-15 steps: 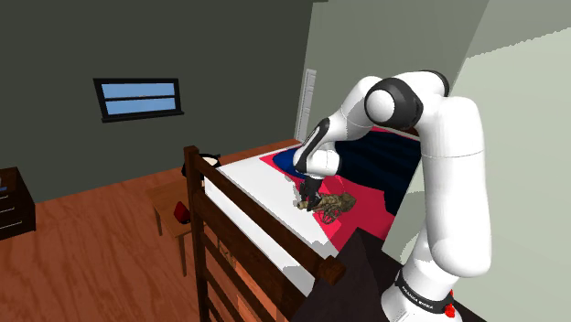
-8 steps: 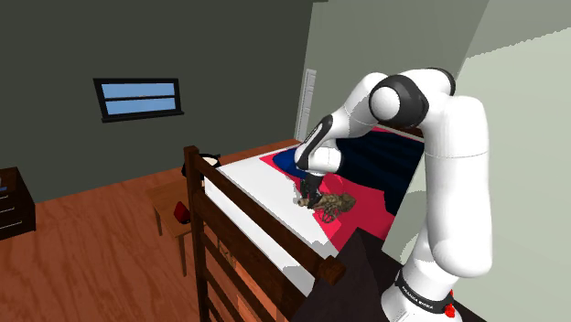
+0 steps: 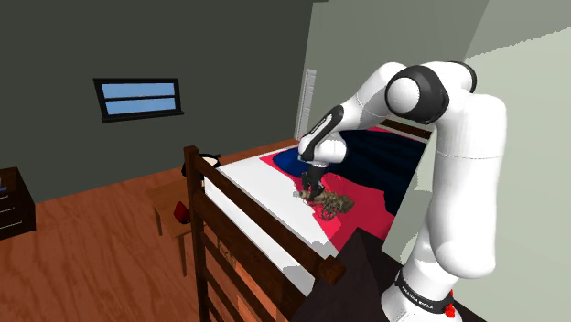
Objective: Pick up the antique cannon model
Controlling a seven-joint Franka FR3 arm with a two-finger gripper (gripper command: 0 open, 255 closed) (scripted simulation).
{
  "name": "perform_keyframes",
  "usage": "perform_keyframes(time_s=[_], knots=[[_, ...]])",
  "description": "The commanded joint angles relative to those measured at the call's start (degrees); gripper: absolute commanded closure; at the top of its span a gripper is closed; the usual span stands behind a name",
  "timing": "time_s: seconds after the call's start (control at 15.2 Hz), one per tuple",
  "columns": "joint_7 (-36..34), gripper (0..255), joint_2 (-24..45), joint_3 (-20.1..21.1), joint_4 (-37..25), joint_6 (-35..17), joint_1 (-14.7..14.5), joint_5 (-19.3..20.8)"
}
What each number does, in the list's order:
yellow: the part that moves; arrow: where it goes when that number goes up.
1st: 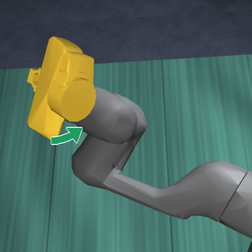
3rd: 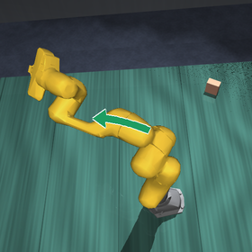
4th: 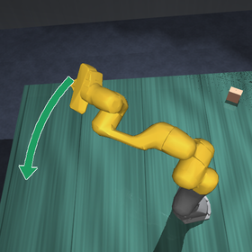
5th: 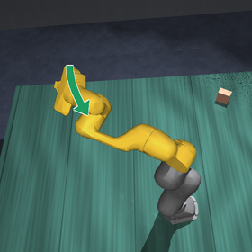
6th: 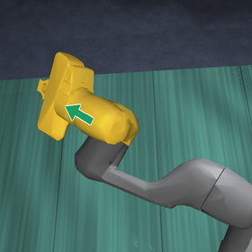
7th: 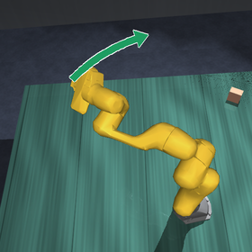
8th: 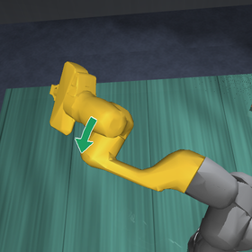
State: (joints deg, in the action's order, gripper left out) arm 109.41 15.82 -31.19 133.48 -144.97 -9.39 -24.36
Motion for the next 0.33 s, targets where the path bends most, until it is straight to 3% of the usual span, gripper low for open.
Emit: perform_keyframes(time_s=[0.0, 0.26], knots=[[-1.28, 255, -1.43, -0.82, -0.1, 1.14, -0.61, 1.67], [-2.67, 255, -3.04, -1.64, -0.1, 2.35, -1.18, 3.51]])
